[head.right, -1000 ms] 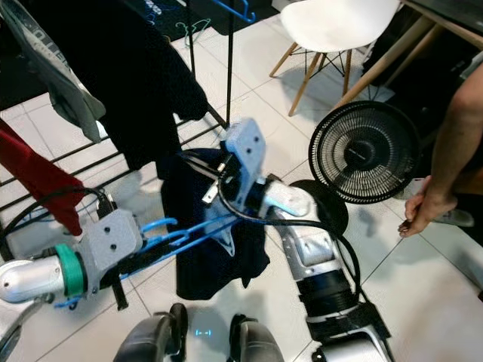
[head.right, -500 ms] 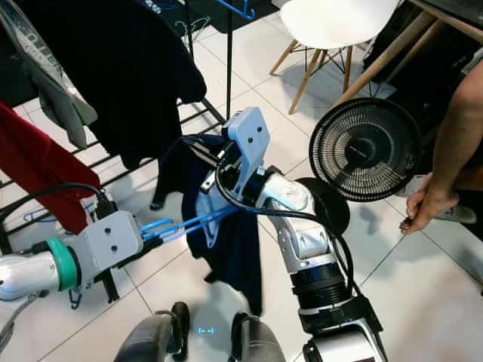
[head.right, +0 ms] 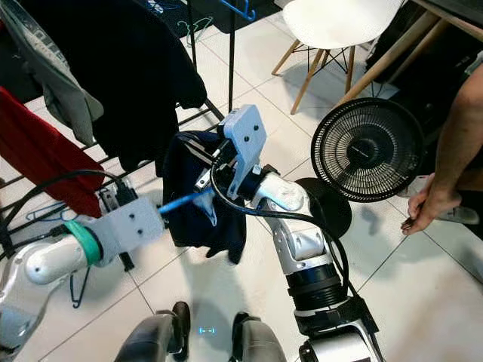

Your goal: Hang hanger

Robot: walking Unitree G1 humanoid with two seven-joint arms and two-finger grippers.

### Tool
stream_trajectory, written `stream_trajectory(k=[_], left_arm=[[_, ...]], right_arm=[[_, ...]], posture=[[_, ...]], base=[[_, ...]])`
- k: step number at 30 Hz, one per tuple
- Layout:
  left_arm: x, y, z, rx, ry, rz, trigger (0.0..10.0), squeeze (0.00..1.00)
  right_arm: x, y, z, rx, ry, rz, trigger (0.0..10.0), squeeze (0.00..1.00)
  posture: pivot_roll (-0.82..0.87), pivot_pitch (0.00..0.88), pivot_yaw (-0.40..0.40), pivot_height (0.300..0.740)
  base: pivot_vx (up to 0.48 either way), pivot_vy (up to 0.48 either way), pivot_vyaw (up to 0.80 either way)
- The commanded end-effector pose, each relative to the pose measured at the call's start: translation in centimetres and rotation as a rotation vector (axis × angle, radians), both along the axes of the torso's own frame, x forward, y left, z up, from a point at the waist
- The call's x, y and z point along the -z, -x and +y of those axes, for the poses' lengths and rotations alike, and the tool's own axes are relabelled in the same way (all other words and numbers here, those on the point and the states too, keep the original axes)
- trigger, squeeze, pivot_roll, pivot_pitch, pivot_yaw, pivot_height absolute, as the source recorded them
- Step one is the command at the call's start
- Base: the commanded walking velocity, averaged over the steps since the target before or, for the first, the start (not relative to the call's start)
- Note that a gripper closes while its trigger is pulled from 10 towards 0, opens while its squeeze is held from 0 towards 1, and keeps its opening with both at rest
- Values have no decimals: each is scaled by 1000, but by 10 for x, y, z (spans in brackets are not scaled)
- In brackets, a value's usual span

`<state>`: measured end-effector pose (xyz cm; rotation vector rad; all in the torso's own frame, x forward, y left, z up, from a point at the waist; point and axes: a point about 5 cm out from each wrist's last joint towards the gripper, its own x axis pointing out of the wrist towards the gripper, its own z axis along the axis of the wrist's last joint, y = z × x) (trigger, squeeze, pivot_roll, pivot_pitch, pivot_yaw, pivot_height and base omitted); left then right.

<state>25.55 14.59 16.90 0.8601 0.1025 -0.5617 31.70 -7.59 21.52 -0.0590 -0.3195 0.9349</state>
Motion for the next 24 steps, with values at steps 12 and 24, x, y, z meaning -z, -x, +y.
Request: stream_trajectory(k=[12, 24], left_arm=[[19, 30, 24, -120, 183, 349, 10000, 0], [16, 18, 6, -331, 549, 520, 10000, 0]], right_arm=[[7, 6, -12, 29, 46, -10, 10000, 0], [24, 27, -22, 47, 141, 15, 10000, 0]], posture=[[60, 168, 78, 740], [39, 177, 84, 740]], base=[[0, 0, 0], [0, 0, 0]])
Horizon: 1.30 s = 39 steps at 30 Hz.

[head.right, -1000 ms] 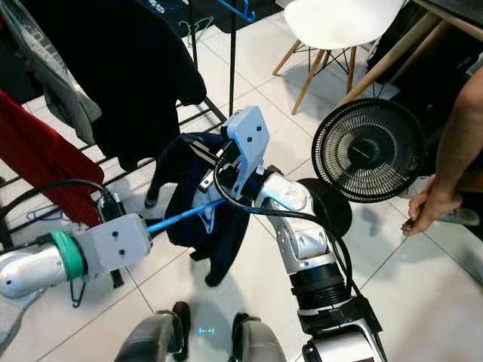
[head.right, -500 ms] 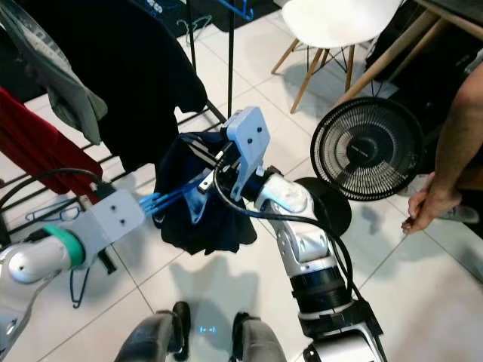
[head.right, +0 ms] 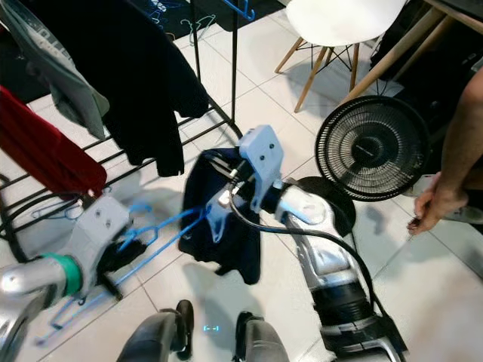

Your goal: Hang hanger

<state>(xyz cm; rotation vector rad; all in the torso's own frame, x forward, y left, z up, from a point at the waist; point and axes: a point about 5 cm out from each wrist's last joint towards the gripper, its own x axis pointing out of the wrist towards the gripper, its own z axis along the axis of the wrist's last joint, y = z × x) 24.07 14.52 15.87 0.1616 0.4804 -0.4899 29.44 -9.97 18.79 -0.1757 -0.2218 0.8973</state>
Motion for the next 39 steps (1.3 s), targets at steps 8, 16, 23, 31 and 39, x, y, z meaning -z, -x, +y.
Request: stream_trajectory(k=[8, 16, 23, 31, 39], left_arm=[[-11, -3, -9, -95, 195, 104, 10000, 0], [-16, -1, -20, -81, 237, 120, 10000, 0], [-31, -15, -36, -119, 356, 60, 10000, 0], [-41, -23, -44, -128, 431, 18, 10000, 0], [-46, -29, -49, -153, 438, -14, 10000, 0]], right_arm=[[15, 14, 36, -87, -4, 39, 10000, 0], [7, 0, 62, -100, -20, 3, 10000, 0], [18, 34, 73, -324, 23, 73, 10000, 0], [27, 53, 63, -435, 102, 117, 10000, 0], [39, 74, 30, -538, 273, 166, 10000, 0]], posture=[[41, 174, 88, 740], [46, 168, 84, 740], [39, 165, 69, 740], [24, 163, 61, 740], [16, 154, 55, 740]], base=[[0, 0, 0], [0, 0, 0], [0, 0, 0], [0, 0, 0], [0, 0, 0]])
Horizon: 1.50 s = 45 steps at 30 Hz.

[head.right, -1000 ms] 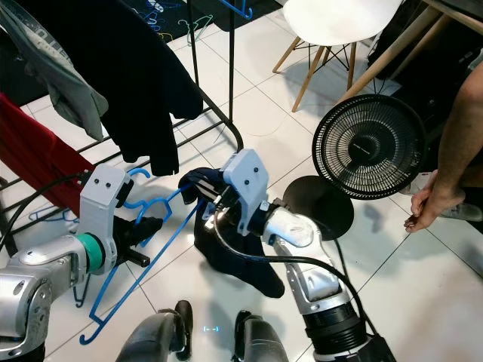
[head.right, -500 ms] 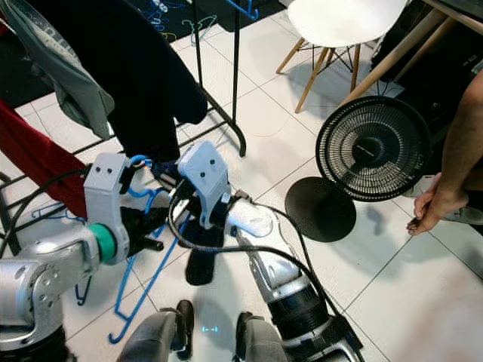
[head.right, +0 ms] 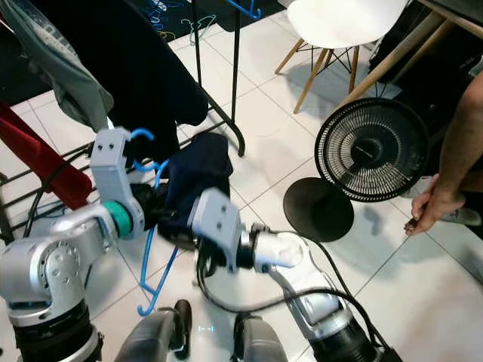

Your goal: Hang hanger

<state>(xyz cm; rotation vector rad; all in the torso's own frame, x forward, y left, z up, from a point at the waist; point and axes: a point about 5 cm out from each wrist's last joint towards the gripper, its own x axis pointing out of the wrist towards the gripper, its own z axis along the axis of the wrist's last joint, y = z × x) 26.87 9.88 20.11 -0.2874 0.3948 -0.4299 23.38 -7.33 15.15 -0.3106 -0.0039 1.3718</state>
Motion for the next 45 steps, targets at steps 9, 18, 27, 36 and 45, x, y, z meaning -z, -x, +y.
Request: stream_trajectory(k=[9, 18, 27, 36, 45], left_arm=[[-1, -2, -2, -20, 17, -36, 10000, 0], [-2, -4, -2, -32, 6, -58, 10000, 0], [10, -17, 26, -209, -408, -205, 10000, 0], [31, -3, 44, -13, -739, -330, 10000, 0], [38, 9, 51, 49, -654, -292, 10000, 0]], right_arm=[[9, 10, -28, -33, 144, -1, 10000, 0], [-16, -16, -25, 165, -57, -40, 10000, 0], [-54, -29, -35, 314, -383, 10, 10000, 0], [-121, -45, -99, 505, -797, -68, 10000, 0], [-133, -56, -130, 659, -722, -180, 10000, 0]], posture=[[5, 151, 55, 740], [5, 152, 55, 740], [11, 161, 66, 740], [12, 172, 77, 740], [12, 172, 77, 740]], base=[[0, 0, 0], [0, 0, 0], [0, 0, 0], [0, 0, 0], [0, 0, 0]])
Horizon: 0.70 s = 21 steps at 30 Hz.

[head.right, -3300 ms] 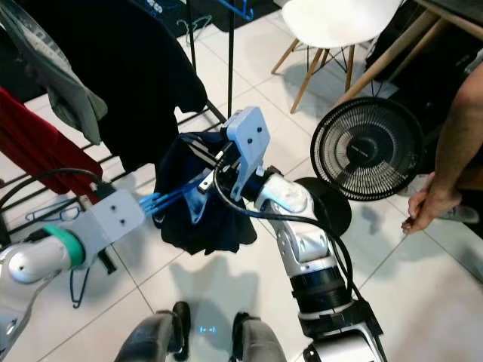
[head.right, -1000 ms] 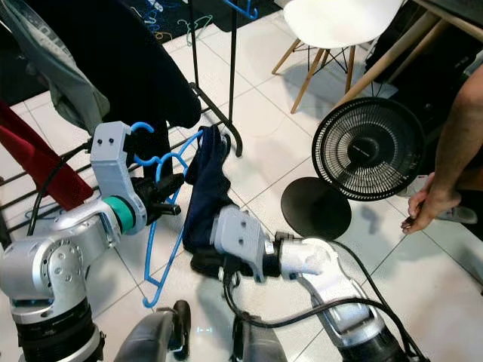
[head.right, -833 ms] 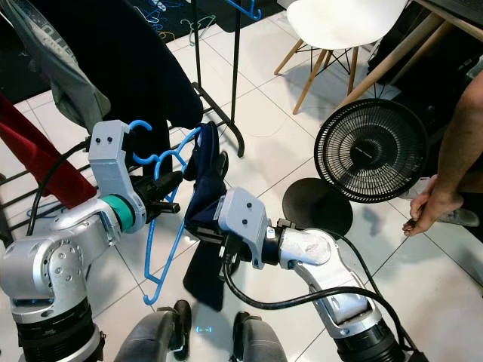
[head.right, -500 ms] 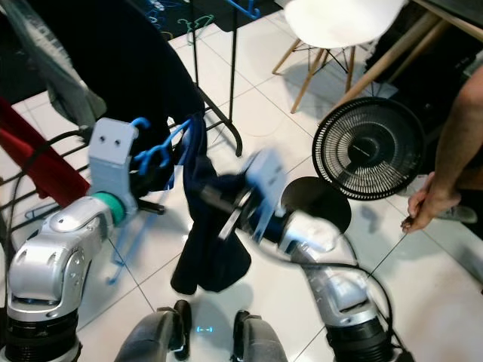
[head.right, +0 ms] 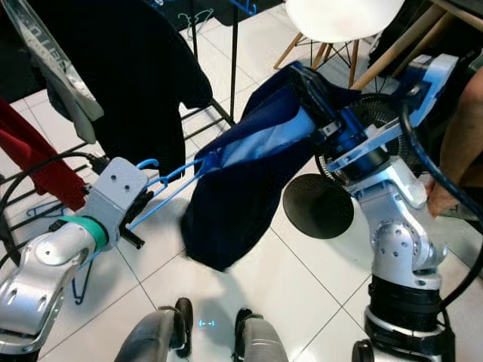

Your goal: Hang hanger

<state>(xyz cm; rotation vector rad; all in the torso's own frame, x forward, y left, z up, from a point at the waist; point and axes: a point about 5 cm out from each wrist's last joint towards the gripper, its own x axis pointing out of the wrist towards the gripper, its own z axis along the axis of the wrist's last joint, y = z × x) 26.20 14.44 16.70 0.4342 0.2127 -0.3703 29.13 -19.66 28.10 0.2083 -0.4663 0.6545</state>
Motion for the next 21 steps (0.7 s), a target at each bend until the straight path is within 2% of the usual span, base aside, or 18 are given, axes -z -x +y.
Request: stream_trajectory(k=[1, 2, 4, 5, 7, 9, 11, 12, 14, 17, 18, 21], left_arm=[[4, 3, 6, -15, 10, 25, 10000, 0], [0, 6, 4, 30, 66, 12, 10000, 0], [0, 6, 4, 30, 66, 12, 10000, 0], [-6, 10, 2, 80, 124, -9, 10000, 0], [-21, 21, -4, 226, 288, -9, 10000, 0], [-21, 21, -4, 226, 288, -9, 10000, 0], [-29, 36, -13, 380, 398, 26, 10000, 0], [-30, 41, -16, 422, 418, 38, 10000, 0], [-30, 44, -17, 446, 429, 45, 10000, 0], [-24, 46, -23, 463, 410, 55, 10000, 0], [-24, 46, -23, 463, 410, 55, 10000, 0], [-19, 40, -23, 417, 376, 37, 10000, 0]], right_arm=[[-4, 1, -7, 46, 16, -32, 10000, 0], [6, -5, -10, 94, 69, 13, 10000, 0], [6, -5, -10, 94, 69, 13, 10000, 0], [19, -11, -10, 118, 118, 64, 10000, 0], [51, -25, 0, 119, 241, 178, 10000, 0], [51, -25, 0, 119, 241, 178, 10000, 0], [66, -36, 11, 116, 320, 224, 10000, 0], [67, -39, 14, 118, 332, 230, 10000, 0], [68, -41, 16, 120, 340, 232, 10000, 0], [64, -52, 32, 103, 366, 197, 10000, 0], [64, -52, 32, 103, 366, 197, 10000, 0], [55, -55, 43, 41, 356, 156, 10000, 0]], posture=[[12, 172, 77, 740], [13, 178, 73, 740], [13, 178, 73, 740], [18, 179, 72, 740], [19, 179, 72, 740], [19, 179, 72, 740], [21, 180, 71, 740], [21, 180, 71, 740], [21, 180, 71, 740], [19, 182, 70, 740], [19, 182, 70, 740], [19, 183, 63, 740]], base=[[0, 0, 0], [0, 0, 0], [0, 0, 0], [0, 0, 0], [0, 0, 0], [0, 0, 0], [0, 0, 0], [0, 0, 0], [0, 0, 0], [0, 0, 0], [0, 0, 0], [0, 0, 0]])
